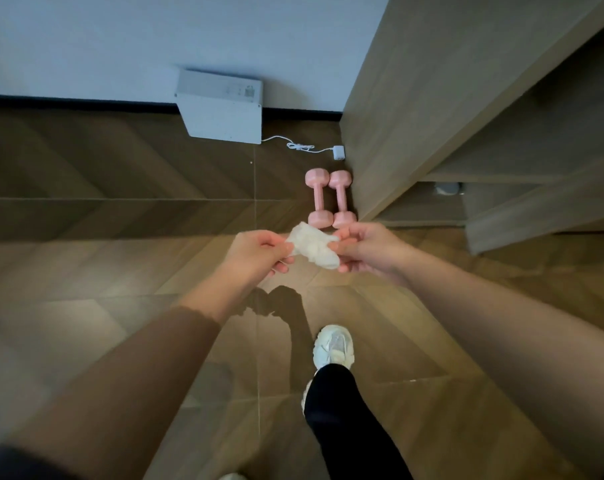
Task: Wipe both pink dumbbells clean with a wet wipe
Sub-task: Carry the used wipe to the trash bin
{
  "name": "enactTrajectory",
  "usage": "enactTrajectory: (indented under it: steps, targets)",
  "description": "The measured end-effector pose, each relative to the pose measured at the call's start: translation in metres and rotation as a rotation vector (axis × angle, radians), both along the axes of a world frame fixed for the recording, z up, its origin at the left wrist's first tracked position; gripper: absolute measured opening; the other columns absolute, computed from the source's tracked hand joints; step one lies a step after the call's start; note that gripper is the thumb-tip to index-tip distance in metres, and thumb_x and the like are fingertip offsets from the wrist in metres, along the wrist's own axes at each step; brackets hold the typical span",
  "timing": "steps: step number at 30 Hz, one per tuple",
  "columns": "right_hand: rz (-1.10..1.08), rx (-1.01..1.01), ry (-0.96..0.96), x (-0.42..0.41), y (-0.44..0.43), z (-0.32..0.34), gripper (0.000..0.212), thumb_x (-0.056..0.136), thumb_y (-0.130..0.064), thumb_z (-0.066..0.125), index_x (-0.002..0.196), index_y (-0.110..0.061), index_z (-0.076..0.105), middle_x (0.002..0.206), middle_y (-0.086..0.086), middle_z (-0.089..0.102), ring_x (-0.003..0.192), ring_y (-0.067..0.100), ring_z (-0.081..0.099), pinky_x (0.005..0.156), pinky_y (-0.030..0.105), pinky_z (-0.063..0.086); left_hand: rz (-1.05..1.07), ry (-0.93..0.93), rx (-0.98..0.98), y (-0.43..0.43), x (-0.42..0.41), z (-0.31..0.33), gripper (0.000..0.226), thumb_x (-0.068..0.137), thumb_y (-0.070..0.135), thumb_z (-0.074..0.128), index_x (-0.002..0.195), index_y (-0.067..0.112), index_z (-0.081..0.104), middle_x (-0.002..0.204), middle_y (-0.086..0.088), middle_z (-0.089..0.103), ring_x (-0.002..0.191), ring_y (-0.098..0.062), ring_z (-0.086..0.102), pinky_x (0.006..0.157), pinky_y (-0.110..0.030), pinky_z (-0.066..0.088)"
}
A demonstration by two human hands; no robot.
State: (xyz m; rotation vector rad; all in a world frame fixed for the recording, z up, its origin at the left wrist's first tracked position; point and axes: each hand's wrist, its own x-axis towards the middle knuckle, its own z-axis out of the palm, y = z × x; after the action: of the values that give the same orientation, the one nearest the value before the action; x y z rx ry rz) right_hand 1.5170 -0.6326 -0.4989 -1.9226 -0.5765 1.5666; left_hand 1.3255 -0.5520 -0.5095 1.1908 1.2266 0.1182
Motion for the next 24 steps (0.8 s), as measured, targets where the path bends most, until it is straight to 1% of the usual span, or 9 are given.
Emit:
enactTrajectory:
  steps: [3, 6, 9, 11, 16, 19, 22, 24]
  targets:
    - [-0.001, 0.026, 0.042, -0.032, -0.013, 0.072, 0.008, 0.090, 0.000, 0.064, 0.098, -0.001, 0.065, 0.072, 0.009, 0.067, 0.056, 0.011, 0.064, 0.058, 0.024, 0.057, 0.013, 0.008, 0.042, -0.014, -0.040, 0.068, 0.010, 0.092, 0.010, 0.064, 0.087, 0.004, 0.069, 0.069, -0.003, 0.068, 0.053, -0.009, 0.059, 0.058, -0.025, 0.045]
    - [0.009, 0.030, 0.035, -0.067, -0.029, 0.141, 0.007, 0.092, 0.003, 0.062, 0.098, 0.002, 0.065, 0.074, 0.010, 0.069, 0.060, 0.014, 0.066, 0.061, 0.028, 0.058, -0.004, 0.025, 0.074, -0.034, -0.081, 0.138, 0.009, 0.091, 0.011, 0.064, 0.085, 0.007, 0.069, 0.066, 0.001, 0.067, 0.050, -0.006, 0.059, 0.060, -0.025, 0.046]
    - [0.040, 0.030, 0.072, -0.100, -0.042, 0.197, 0.007, 0.093, 0.001, 0.061, 0.099, 0.000, 0.064, 0.074, 0.007, 0.071, 0.066, 0.015, 0.068, 0.066, 0.031, 0.057, 0.001, 0.004, 0.077, -0.053, -0.114, 0.197, 0.008, 0.090, 0.012, 0.065, 0.083, 0.010, 0.068, 0.067, 0.001, 0.066, 0.054, -0.007, 0.062, 0.059, -0.024, 0.047]
    - [0.065, 0.037, 0.098, -0.118, -0.048, 0.226, 0.005, 0.094, -0.001, 0.060, 0.099, -0.002, 0.063, 0.077, 0.007, 0.070, 0.067, 0.015, 0.069, 0.067, 0.030, 0.057, 0.021, -0.024, 0.056, -0.061, -0.130, 0.228, 0.010, 0.090, 0.012, 0.065, 0.081, 0.011, 0.067, 0.069, 0.000, 0.067, 0.056, -0.008, 0.064, 0.058, -0.023, 0.048]
    - [0.100, 0.027, 0.073, -0.163, -0.046, 0.269, 0.005, 0.094, 0.001, 0.060, 0.095, -0.004, 0.061, 0.081, 0.011, 0.069, 0.065, 0.015, 0.068, 0.068, 0.031, 0.057, 0.129, -0.025, 0.038, -0.069, -0.169, 0.281, 0.012, 0.090, 0.009, 0.064, 0.079, 0.011, 0.065, 0.069, -0.002, 0.067, 0.051, -0.004, 0.063, 0.052, -0.020, 0.046]
    - [0.198, 0.022, 0.058, -0.195, -0.031, 0.284, 0.007, 0.093, 0.000, 0.061, 0.091, -0.006, 0.063, 0.082, 0.011, 0.071, 0.068, 0.016, 0.069, 0.064, 0.027, 0.058, 0.235, -0.025, 0.013, -0.072, -0.201, 0.302, 0.009, 0.090, 0.008, 0.063, 0.081, 0.010, 0.064, 0.069, -0.003, 0.066, 0.050, -0.002, 0.061, 0.054, -0.019, 0.046]
    - [0.300, 0.043, 0.046, -0.230, -0.006, 0.295, 0.010, 0.092, -0.002, 0.062, 0.087, -0.009, 0.066, 0.079, 0.008, 0.074, 0.070, 0.015, 0.071, 0.066, 0.027, 0.060, 0.343, -0.030, 0.007, -0.069, -0.239, 0.315, 0.005, 0.090, 0.009, 0.064, 0.085, 0.010, 0.063, 0.070, -0.002, 0.067, 0.054, -0.003, 0.063, 0.059, -0.020, 0.051]
    - [0.349, 0.053, 0.059, -0.257, 0.011, 0.303, 0.010, 0.092, -0.003, 0.063, 0.086, -0.010, 0.066, 0.075, 0.005, 0.074, 0.070, 0.014, 0.072, 0.066, 0.027, 0.060, 0.417, -0.029, 0.014, -0.063, -0.267, 0.322, 0.003, 0.091, 0.008, 0.064, 0.087, 0.009, 0.063, 0.072, -0.003, 0.067, 0.054, -0.002, 0.065, 0.058, -0.017, 0.052]
